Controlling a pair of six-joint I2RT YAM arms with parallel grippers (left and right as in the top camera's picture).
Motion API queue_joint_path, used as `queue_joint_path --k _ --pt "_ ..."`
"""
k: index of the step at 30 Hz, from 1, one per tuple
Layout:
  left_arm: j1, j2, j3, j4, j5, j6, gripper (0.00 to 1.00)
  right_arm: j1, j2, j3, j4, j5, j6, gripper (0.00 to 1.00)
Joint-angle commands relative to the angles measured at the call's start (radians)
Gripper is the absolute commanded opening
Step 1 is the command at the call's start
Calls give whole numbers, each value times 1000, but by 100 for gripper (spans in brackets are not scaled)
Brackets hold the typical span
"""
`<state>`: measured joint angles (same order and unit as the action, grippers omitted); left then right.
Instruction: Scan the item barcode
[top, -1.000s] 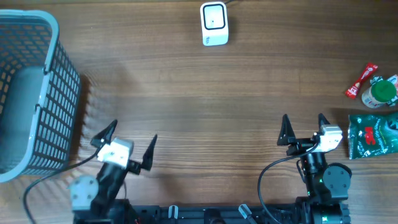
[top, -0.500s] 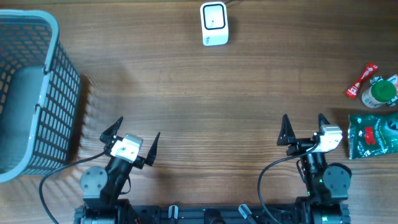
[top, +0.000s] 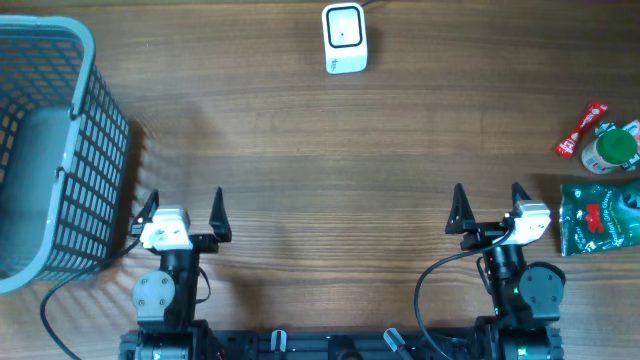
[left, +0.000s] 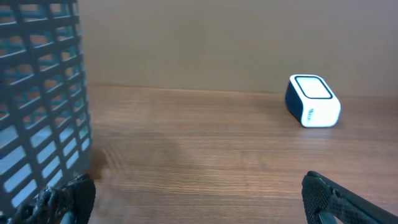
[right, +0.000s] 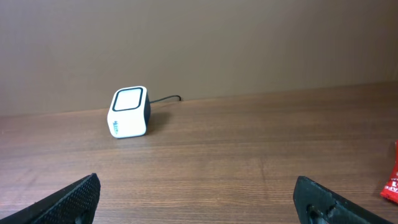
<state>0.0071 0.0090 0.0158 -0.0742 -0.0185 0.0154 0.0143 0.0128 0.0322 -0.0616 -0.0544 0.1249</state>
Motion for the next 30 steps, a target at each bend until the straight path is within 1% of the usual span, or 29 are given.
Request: queue_joint_path --k 1,28,29,30 --pt "5 -5 -10 3 -43 -21 100 -2 -8 0 5 12 -20 100" --pt "20 -4 -10 4 -24 -21 100 -2 -8 0 6 20 -21 100" --pt "20 -4 -10 4 -24 -21 100 -2 -8 0 6 19 -41 100" --pt "20 -4 -10 4 -24 -21 100 -2 -8 0 5 5 -125 100"
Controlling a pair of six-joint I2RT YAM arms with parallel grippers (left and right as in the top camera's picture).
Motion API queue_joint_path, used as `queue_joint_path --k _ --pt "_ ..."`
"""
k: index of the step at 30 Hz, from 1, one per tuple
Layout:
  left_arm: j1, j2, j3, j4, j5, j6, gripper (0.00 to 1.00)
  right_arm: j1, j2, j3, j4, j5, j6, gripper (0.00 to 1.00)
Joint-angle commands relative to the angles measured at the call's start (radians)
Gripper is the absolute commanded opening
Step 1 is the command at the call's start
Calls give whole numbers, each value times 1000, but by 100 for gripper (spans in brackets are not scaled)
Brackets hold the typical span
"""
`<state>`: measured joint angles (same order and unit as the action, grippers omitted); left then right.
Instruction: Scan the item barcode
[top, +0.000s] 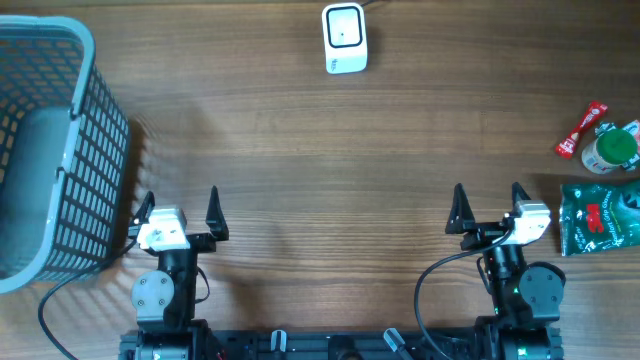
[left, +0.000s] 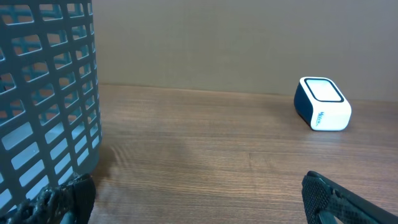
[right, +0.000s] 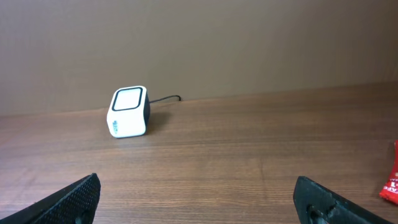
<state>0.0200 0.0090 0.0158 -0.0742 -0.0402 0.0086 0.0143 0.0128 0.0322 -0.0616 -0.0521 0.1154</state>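
A white barcode scanner (top: 344, 38) with a dark window stands at the table's far middle; it also shows in the left wrist view (left: 322, 103) and the right wrist view (right: 129, 112). At the right edge lie a red packet (top: 581, 129), a green-capped bottle (top: 611, 148) and a green pouch (top: 600, 216). My left gripper (top: 180, 208) is open near the front left, beside the basket. My right gripper (top: 490, 206) is open near the front right, just left of the pouch. Nothing is between either pair of fingers.
A tall grey mesh basket (top: 45, 150) takes up the left side, close to my left gripper's outer finger; its wall (left: 43, 99) fills the left of the left wrist view. The scanner's cable runs off the far edge.
My left gripper has turned slightly toward the basket: the basket wall and scanner sit further right in its view. The right arm and the items have not moved.
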Motion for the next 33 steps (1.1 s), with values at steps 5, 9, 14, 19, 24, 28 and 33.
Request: queue_joint_path --k 5,9,14,19,24,28,33 --pt "7 -4 -10 4 -2 -14 100 -2 -8 0 5 -8 -202 100" --pt "7 -4 -10 4 -2 -14 100 -2 -8 0 5 -8 -202 100" --pt "7 -4 -10 4 -2 -14 100 -2 -8 0 5 -8 -202 100" --pt "7 -3 -10 4 -2 -14 100 -2 -8 0 5 -8 -202 100" --pt "7 -2 -10 4 -2 -14 100 -2 -8 0 5 -8 -202 100" --pt "7 -2 -10 4 -2 -14 100 -2 -8 0 5 -8 -202 100" --pt "7 -2 -10 4 -2 -14 100 -2 -5 0 5 -8 -201 100"
